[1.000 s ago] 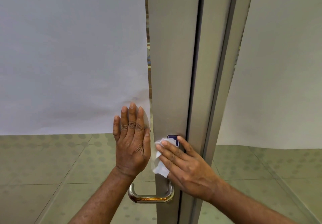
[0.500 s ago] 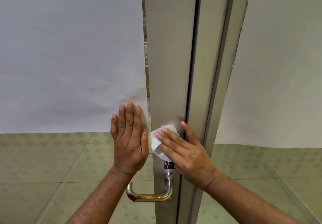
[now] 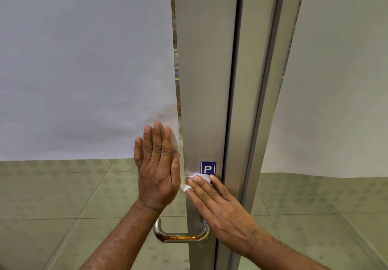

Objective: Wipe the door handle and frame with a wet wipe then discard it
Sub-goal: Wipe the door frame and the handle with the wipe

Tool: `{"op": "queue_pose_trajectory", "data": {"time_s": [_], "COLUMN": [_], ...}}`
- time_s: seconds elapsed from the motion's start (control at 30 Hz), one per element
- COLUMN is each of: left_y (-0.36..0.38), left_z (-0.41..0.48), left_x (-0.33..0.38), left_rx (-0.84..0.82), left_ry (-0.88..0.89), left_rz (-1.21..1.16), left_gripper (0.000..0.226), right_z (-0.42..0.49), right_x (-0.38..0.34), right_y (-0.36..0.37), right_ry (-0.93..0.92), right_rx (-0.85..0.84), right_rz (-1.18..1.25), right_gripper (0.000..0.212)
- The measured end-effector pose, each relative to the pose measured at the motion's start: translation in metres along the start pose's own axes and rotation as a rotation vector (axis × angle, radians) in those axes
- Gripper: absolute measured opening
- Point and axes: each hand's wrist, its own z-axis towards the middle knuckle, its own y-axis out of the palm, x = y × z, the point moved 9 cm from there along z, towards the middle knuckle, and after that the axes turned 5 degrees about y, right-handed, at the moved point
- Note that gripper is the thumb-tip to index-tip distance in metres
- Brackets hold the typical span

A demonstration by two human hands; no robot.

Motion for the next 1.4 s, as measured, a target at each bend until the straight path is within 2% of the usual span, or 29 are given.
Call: {"op": "queue_pose_trajectory", "data": {"time_s": [0.07,0.17,0.23,0.4,0.57,0.67,0.8,1.13,1.4], "left_y": [-0.001,-0.001,-0.001,-0.002,-0.001,-0.002,-0.002,-0.002,-0.002], "left_z": [0.0,0.001,0.001,0.001,0.001,0.001,0.002,0.001,0.0], "left_x": [0.0,0.0,0.0,0.0,0.0,0.001,0.001,0.0,0.0], "left_rx": [0.006,0.013,0.013,0.018,0.017,0.023,0.027,0.027,0.024], "left_ry": [0.0,-0.006,-0.006,-0.003,-0.008,-0.002,0.0,0.0,-0.001], "left_rz": [-0.001,0.008,0.005,0.002,0.0,-0.002,-0.017,-0.024,-0.021], "left_gripper": [0.057,0.056,0.057,0.058,0.058,0.057,0.057,0.059,0.059], "right_z": [-0.002,0.0,0.006,0.024,0.024,0.009,-0.003,0.033,0.022], "right_x": [-0.008,-0.017,-0.016,-0.008,-0.018,-0.036,-0.041,-0.023,-0.024], "right_y": [0.004,0.01,0.012,-0.006,-0.002,0.013,0.014,-0.026,-0.02], "right_ry": [0.114,0.325,0.419,0.494,0.607,0.646,0.717,0.772,0.737], "right_rx": [-0.012,-0.025,-0.071,-0.034,-0.123,-0.243,-0.3,-0.138,-0.144], "right_rz": [0.032,0.066,0.102,0.146,0.167,0.144,0.156,0.264,0.306], "right_gripper": [0.082,0.073,0.082,0.088,0.095,0.103,0.084,0.09,0.083]}}
